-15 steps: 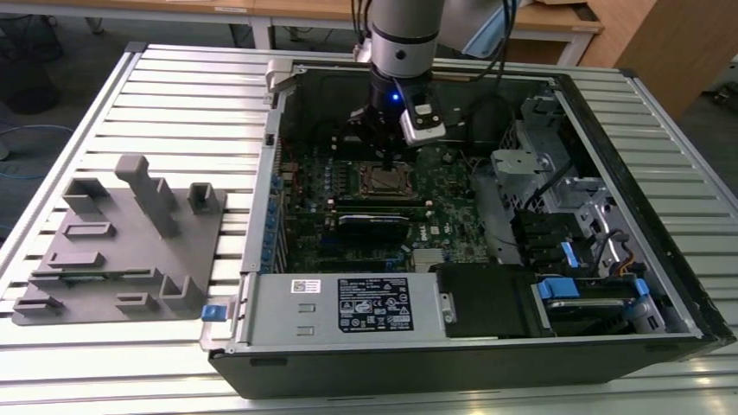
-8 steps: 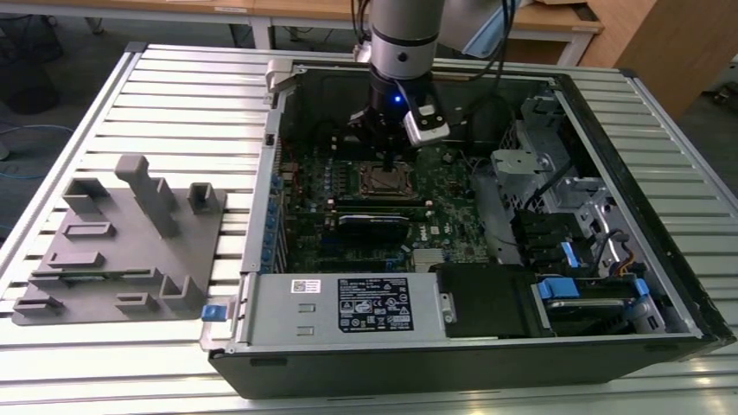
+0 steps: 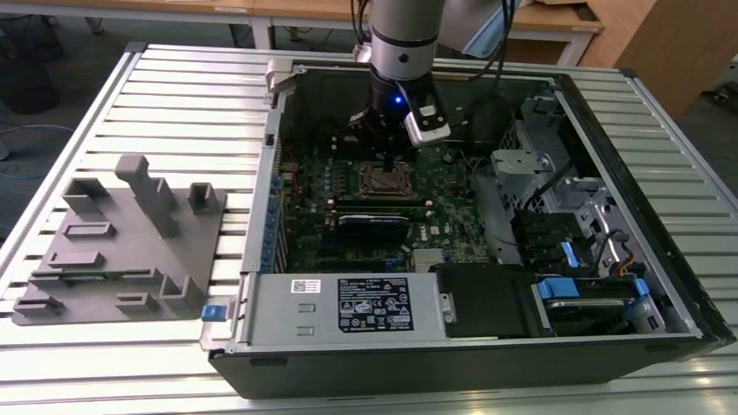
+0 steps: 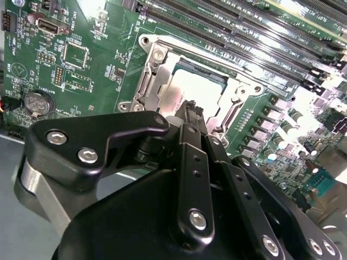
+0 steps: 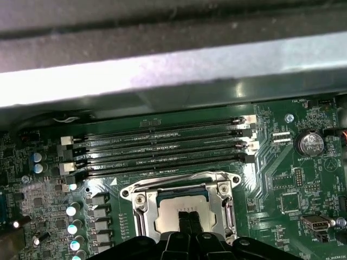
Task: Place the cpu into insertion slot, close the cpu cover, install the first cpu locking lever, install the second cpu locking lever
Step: 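Install the first cpu locking lever, then install the second cpu locking lever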
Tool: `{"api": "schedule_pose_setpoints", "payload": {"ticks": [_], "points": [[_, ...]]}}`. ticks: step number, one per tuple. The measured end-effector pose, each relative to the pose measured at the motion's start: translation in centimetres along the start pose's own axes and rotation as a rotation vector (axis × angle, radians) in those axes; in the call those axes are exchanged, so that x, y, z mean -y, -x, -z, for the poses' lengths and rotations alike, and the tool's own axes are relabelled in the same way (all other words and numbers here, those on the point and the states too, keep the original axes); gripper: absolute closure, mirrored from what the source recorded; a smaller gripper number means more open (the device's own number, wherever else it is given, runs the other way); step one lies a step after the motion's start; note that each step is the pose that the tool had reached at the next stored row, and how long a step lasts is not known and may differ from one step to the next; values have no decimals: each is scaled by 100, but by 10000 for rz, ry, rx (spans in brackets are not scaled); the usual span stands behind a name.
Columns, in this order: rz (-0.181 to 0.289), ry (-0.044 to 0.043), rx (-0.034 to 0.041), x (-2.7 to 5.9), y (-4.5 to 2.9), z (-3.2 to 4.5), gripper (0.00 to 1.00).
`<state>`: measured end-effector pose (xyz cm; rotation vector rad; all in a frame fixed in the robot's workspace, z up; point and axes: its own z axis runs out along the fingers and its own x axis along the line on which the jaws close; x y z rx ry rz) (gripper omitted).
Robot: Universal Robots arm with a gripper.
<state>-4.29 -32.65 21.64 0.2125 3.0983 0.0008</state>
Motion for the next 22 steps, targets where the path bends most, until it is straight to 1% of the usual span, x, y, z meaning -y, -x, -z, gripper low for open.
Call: {"api": "schedule_pose_setpoints", "payload": {"ticks": [2, 5, 6, 20, 22], "points": [[172, 6, -1, 0, 1, -2, 89], [596, 21, -2, 0, 2, -5, 89], [660, 23, -2, 0, 2, -6, 89], [693, 25, -2, 0, 2, -6, 89], [693, 24, -2, 0, 2, 9, 89]]}}
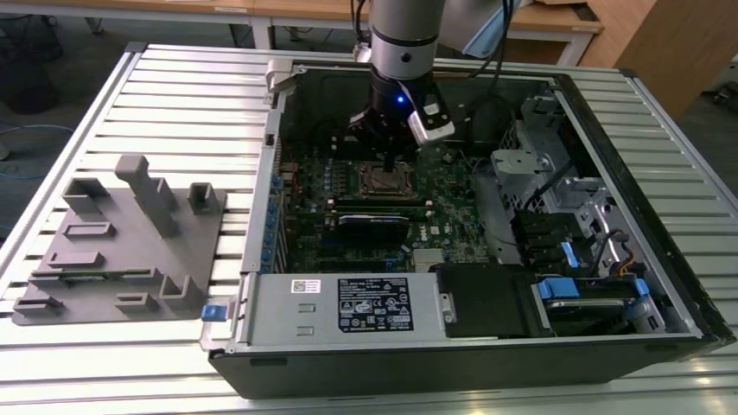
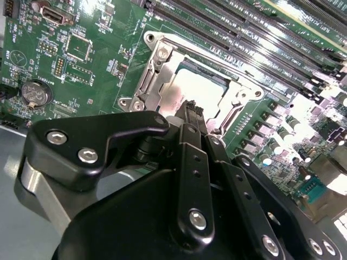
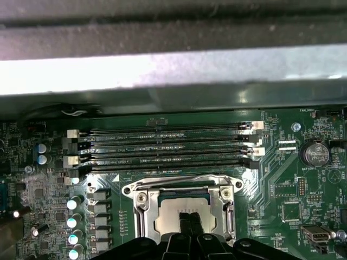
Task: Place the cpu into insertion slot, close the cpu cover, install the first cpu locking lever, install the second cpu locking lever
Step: 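Install the second cpu locking lever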
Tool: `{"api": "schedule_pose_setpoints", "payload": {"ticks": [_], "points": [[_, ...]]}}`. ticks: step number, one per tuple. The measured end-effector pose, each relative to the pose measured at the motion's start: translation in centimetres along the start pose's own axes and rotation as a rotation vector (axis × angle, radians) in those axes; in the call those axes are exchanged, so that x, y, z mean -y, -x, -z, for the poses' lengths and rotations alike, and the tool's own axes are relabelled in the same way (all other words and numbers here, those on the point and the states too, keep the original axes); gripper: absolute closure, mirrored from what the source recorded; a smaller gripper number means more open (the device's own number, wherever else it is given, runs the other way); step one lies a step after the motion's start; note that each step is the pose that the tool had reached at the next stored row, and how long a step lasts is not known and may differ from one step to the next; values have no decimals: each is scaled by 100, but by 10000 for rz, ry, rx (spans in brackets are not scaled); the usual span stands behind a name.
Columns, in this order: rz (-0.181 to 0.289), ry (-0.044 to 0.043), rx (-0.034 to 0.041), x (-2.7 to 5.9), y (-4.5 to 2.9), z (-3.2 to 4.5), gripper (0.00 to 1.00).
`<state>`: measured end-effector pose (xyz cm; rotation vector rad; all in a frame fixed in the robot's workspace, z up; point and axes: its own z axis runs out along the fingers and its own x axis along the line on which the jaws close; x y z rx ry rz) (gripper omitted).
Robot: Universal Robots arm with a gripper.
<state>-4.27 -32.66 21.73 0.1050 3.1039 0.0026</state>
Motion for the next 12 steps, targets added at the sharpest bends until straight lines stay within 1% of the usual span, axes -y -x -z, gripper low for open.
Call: {"api": "schedule_pose_setpoints", "payload": {"ticks": [5, 12], "points": [[0, 0, -1, -1, 3, 89, 89], [0, 1, 0, -1, 4, 97, 89]]}}
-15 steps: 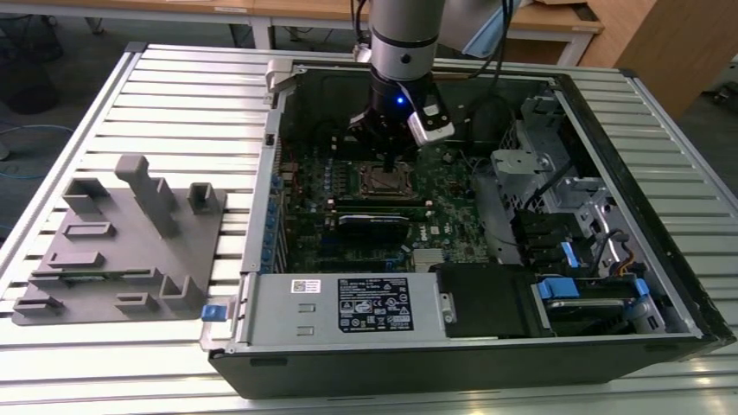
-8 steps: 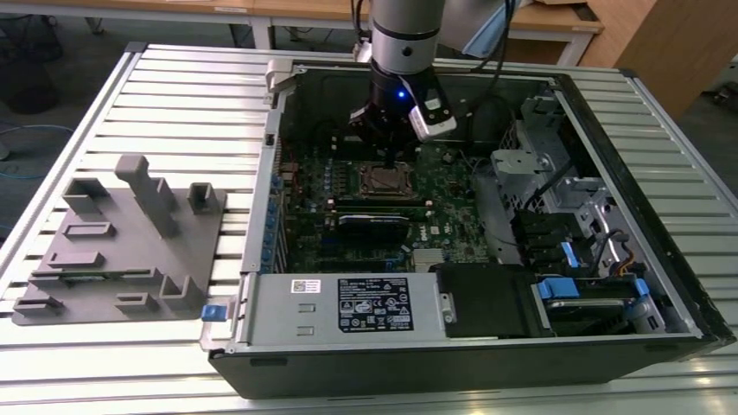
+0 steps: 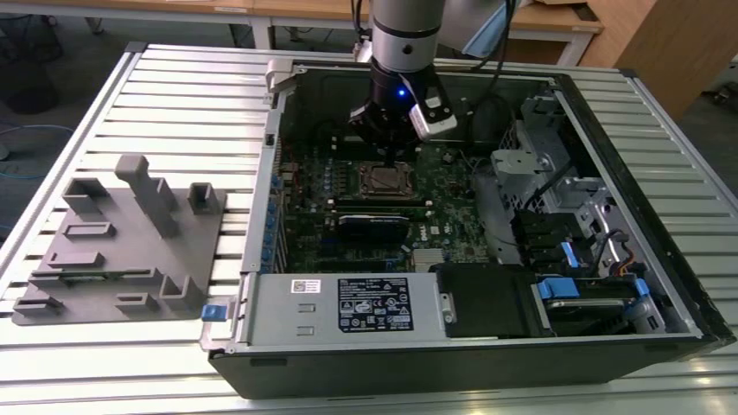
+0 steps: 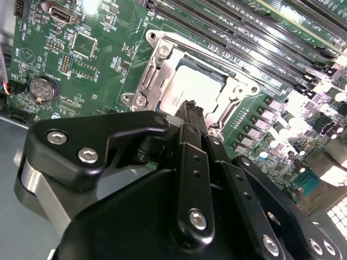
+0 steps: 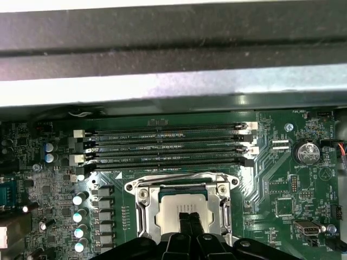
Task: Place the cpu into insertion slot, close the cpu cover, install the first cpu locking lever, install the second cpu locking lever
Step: 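Install the second cpu locking lever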
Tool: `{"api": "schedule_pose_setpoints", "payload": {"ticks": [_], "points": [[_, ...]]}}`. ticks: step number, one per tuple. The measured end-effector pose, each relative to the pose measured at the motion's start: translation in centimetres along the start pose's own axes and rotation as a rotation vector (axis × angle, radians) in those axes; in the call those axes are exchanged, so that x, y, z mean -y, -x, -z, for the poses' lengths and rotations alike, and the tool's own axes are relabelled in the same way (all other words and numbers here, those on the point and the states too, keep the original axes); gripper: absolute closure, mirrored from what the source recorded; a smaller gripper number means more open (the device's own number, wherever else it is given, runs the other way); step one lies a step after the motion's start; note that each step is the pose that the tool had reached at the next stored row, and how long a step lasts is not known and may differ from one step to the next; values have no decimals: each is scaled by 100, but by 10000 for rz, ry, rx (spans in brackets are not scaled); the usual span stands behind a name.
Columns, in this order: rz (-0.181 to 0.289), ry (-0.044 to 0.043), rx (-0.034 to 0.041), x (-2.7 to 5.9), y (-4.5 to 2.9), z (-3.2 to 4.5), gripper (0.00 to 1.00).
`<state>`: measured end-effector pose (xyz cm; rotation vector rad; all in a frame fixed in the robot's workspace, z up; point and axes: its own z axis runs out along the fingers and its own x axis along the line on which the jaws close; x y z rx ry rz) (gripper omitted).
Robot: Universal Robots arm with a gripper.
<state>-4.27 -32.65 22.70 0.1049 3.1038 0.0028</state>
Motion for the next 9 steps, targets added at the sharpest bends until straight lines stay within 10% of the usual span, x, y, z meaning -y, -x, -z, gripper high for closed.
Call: {"api": "schedule_pose_setpoints", "payload": {"ticks": [9], "points": [[0, -1, -1, 0, 2, 62, 89]]}}
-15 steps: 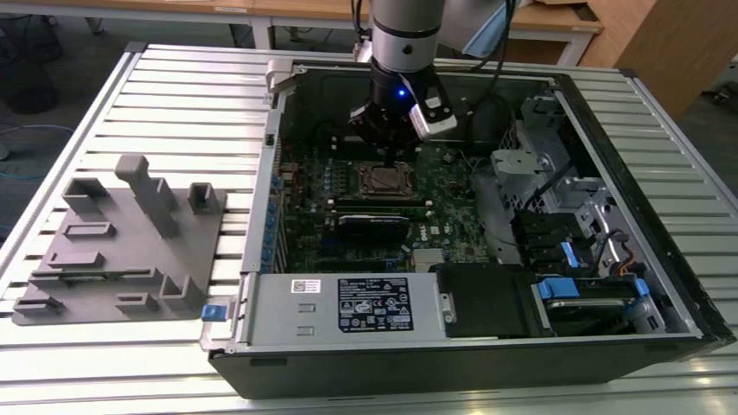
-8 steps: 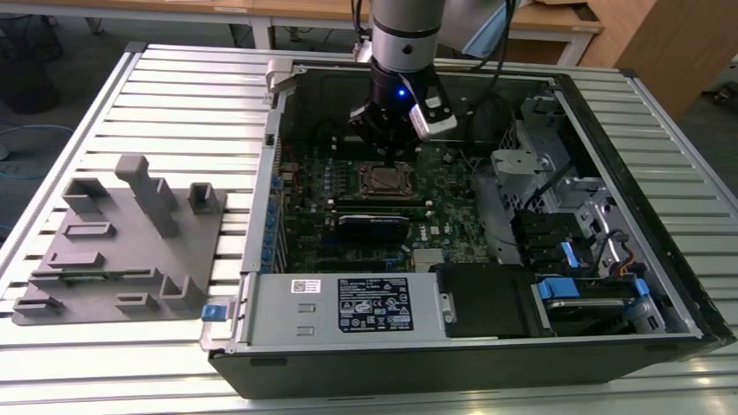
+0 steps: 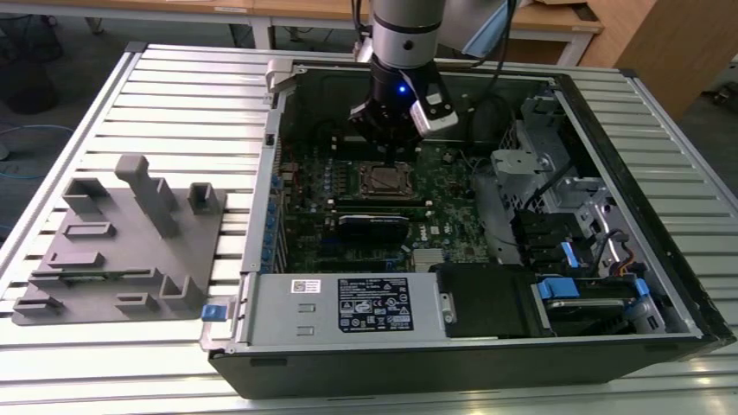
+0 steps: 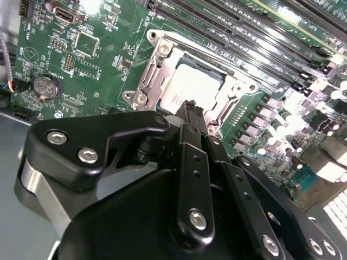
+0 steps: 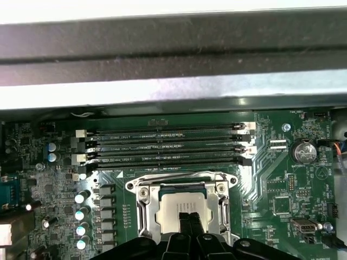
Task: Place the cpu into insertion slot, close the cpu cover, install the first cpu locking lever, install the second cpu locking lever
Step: 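Install the second cpu locking lever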
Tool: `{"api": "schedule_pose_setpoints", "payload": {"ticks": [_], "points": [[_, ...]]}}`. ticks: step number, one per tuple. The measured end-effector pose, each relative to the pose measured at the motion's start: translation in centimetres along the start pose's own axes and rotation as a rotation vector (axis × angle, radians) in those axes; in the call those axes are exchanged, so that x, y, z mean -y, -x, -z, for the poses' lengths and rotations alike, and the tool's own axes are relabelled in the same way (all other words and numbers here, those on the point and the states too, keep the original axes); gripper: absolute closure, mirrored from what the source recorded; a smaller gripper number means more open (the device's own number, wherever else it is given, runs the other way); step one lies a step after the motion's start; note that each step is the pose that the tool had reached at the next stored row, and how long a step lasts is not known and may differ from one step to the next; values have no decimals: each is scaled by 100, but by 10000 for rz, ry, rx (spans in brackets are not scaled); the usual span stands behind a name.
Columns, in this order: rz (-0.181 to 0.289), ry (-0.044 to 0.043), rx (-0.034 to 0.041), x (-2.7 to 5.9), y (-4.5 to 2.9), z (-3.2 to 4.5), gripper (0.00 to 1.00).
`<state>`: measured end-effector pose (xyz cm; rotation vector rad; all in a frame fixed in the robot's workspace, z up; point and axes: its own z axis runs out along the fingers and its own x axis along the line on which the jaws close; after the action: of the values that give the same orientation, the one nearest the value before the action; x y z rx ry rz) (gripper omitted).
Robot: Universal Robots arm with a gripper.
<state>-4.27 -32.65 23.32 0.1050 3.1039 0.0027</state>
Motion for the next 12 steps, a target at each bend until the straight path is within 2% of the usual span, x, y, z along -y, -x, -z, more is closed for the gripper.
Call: {"api": "schedule_pose_setpoints", "payload": {"ticks": [12], "points": [[0, -1, -1, 1, 1, 19, 89]]}}
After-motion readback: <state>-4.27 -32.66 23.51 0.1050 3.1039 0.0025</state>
